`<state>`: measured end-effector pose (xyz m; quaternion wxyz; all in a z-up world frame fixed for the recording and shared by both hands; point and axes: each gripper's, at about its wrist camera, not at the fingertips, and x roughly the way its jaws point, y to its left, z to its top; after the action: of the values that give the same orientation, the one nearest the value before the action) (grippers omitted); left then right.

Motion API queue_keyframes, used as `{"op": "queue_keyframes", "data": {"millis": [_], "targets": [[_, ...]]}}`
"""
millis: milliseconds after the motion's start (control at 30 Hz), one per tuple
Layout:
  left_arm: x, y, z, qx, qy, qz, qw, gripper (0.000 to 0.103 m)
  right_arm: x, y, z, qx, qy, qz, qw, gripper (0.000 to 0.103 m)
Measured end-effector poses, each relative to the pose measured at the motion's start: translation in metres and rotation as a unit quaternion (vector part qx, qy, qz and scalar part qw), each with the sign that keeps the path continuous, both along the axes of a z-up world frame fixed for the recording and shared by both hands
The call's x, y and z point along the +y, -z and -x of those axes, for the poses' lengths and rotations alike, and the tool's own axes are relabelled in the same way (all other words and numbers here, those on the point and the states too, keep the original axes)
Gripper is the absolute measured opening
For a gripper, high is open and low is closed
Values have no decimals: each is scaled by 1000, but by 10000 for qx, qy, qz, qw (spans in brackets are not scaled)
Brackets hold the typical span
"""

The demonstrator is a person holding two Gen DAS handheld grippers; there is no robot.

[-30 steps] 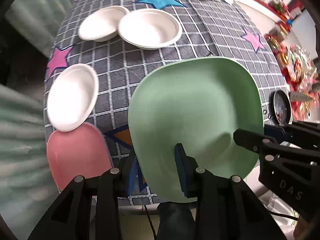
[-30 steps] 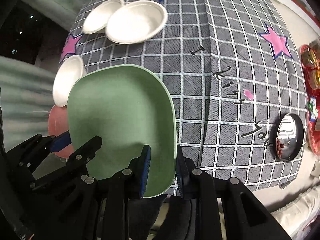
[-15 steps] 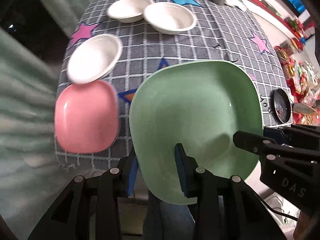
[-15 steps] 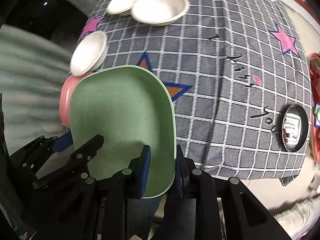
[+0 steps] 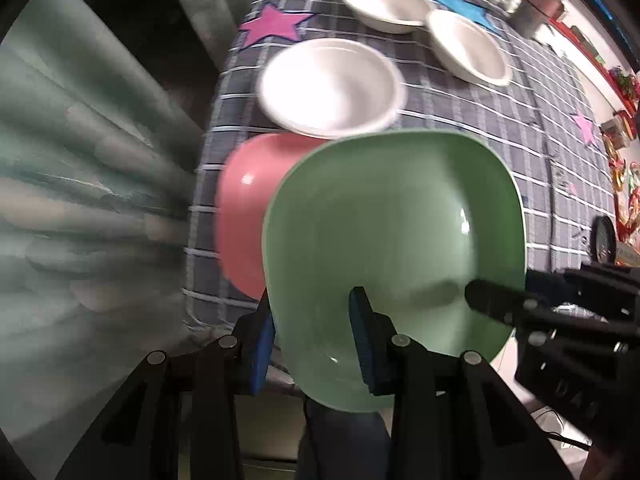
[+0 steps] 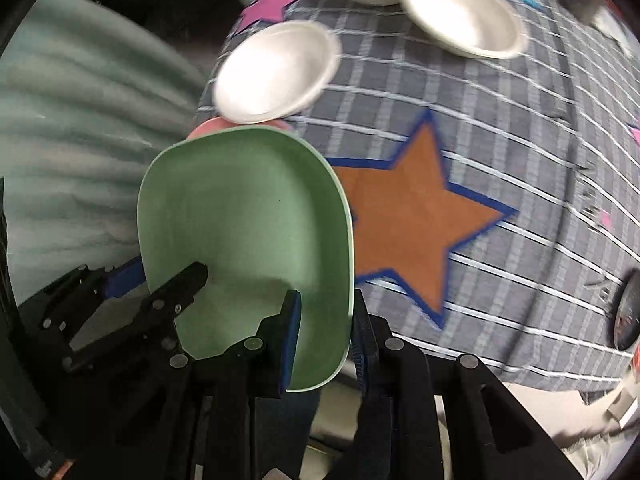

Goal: Organize plates and bowls
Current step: 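Carry the green plate onto the pink plate and open both grippers, then move both grippers toward a white bowl beside the pink star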

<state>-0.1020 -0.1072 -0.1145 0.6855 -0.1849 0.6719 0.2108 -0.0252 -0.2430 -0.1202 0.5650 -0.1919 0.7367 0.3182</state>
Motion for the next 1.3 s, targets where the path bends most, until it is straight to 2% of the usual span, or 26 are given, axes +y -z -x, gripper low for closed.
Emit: {"op": "queue_keyframes", "data": {"millis": [100,233,367,467,533,667,733,800,833,867,900,933,967,1100,1300], "targets": [[27,11,1,160,141,44,9998,39,25,14,7,142,-53,104,9998,27],[50,33,-2,429,367,251,9981,39,45,42,11,481,142,362,9981,27],[57,54,-11,594,715,420,9948,39,56,65,12,666,325,634,9952,27],[58,64,-19,674,974,417,9921,40,59,80,9,708,447,910,9923,27],[59,64,-26,580,1096,341,9917,46,63,88,5,687,548,1010,9910,27],[67,64,-39,540,1119,368,9916,46,84,91,-10,475,637,1018,9916,27],[71,60,-39,486,1107,437,9917,52,88,91,-16,441,686,1035,9913,27],[75,52,-36,408,1067,387,9927,53,89,87,-22,360,684,1028,9917,35],[77,48,-33,368,1030,356,9934,55,87,84,-25,315,699,1031,9917,51],[80,45,-30,329,988,380,9938,63,80,77,-27,253,721,1069,9913,71],[84,42,-25,266,922,459,9943,68,75,74,-31,166,774,1099,9908,81],[87,40,-21,220,874,526,9945,76,70,71,-34,144,838,1054,9908,96],[90,38,-18,193,840,547,9948,77,63,69,-37,178,939,969,9907,102],[92,31,-11,129,826,565,9949,78,28,67,-41,281,1415,976,9847,102],[98,14,-32,-168,1165,526,9917,78,-23,71,-49,337,2087,1169,9704,102]]}}
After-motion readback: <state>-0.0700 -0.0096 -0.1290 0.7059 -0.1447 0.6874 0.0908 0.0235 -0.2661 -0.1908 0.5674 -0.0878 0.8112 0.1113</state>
